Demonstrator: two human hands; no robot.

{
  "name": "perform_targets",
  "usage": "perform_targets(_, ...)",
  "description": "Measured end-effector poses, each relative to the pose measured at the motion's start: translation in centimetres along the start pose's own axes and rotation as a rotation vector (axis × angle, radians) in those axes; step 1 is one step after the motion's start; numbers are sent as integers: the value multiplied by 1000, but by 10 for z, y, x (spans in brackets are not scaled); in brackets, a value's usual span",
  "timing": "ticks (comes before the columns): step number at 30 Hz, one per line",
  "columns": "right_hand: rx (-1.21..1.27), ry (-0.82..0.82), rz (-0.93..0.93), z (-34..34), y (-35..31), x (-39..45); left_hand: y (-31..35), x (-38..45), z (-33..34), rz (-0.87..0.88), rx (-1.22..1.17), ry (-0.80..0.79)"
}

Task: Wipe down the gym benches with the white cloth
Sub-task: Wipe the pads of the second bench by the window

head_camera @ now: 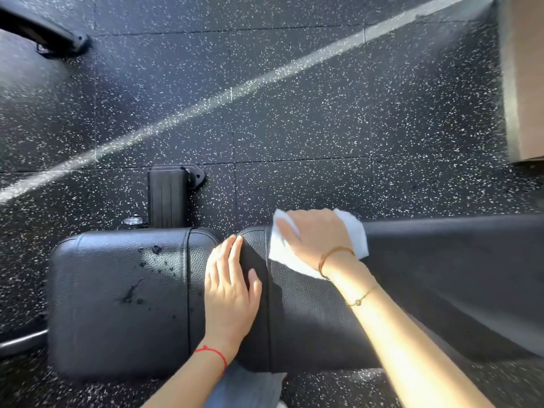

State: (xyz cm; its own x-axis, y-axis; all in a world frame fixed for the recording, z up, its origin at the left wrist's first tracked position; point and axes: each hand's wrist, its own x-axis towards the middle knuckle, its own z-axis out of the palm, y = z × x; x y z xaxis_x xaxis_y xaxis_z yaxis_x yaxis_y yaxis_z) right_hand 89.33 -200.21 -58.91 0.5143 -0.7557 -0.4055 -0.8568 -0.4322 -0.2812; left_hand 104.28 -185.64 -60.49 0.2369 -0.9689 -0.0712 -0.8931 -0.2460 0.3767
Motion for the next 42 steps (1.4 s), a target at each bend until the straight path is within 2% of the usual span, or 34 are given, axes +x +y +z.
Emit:
perform_targets(4, 12, 75, -117, 11, 4, -20, -17, -3, -13, 104, 22, -69)
perform_targets(8, -13, 256, -158, 31, -6, -59, -36, -7, -26, 224, 117, -75)
perform_targets(14, -106, 168, -46, 81, -53, -125, -66, -47, -53, 289, 156, 37)
perform_targets(19, -104, 210, 0, 105, -94, -147, -99, -98, -69, 267, 156, 129)
perform_targets(24, -102, 269, 21, 110, -98, -140, -131, -118, -72, 209, 133, 169)
perform_targets(30, -104, 409, 90, 96, -110, -66, -154, -105, -56, 183, 161, 220)
perform_targets(33, -123, 443, 49, 90, -113, -46, -162, -100, -46, 152, 171, 242)
perform_targets(40, -64, 479, -115, 122, -117, -108, -168, -96, -36, 134, 158, 312)
perform_targets(42, 7, 486, -100, 125, -120, -115, -168, -96, -36, 134, 148, 319)
